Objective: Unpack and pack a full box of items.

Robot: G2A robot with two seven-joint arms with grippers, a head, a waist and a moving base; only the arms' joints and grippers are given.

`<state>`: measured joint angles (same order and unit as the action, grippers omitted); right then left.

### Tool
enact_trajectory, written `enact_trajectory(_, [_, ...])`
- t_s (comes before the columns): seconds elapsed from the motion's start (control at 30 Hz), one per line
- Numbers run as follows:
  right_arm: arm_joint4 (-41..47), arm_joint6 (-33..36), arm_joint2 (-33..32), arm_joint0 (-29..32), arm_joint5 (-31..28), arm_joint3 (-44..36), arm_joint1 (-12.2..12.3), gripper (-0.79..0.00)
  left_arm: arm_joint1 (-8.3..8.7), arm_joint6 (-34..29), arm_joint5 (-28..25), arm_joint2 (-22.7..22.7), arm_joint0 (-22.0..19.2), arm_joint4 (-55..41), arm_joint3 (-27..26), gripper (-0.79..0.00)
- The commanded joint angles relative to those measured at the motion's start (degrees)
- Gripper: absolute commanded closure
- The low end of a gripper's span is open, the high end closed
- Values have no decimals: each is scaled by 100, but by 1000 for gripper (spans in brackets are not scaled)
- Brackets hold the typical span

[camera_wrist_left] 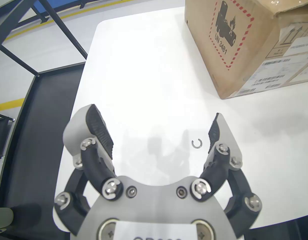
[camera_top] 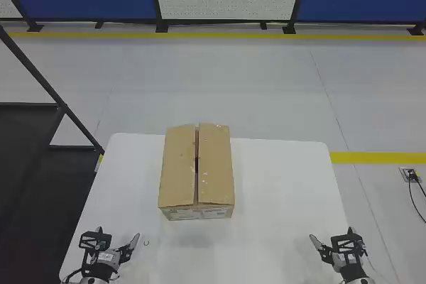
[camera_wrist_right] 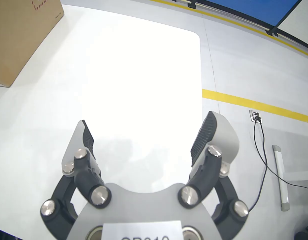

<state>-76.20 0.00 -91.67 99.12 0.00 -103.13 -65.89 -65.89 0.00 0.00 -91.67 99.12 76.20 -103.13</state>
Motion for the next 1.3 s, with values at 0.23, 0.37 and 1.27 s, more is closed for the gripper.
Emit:
enact_trajectory(0.23, [0, 0, 0, 0, 0, 0, 0, -785, 0, 0, 0, 0, 0, 0, 0, -784])
enact_trajectory(0.37, [0, 0, 0, 0, 0, 0, 0, -785, 0, 0, 0, 0, 0, 0, 0, -784])
enact_trajectory(1.27, [-881, -248, 339, 124, 383, -1008, -66, -785, -4, 393, -259, -183, -606, 48, -18, -785])
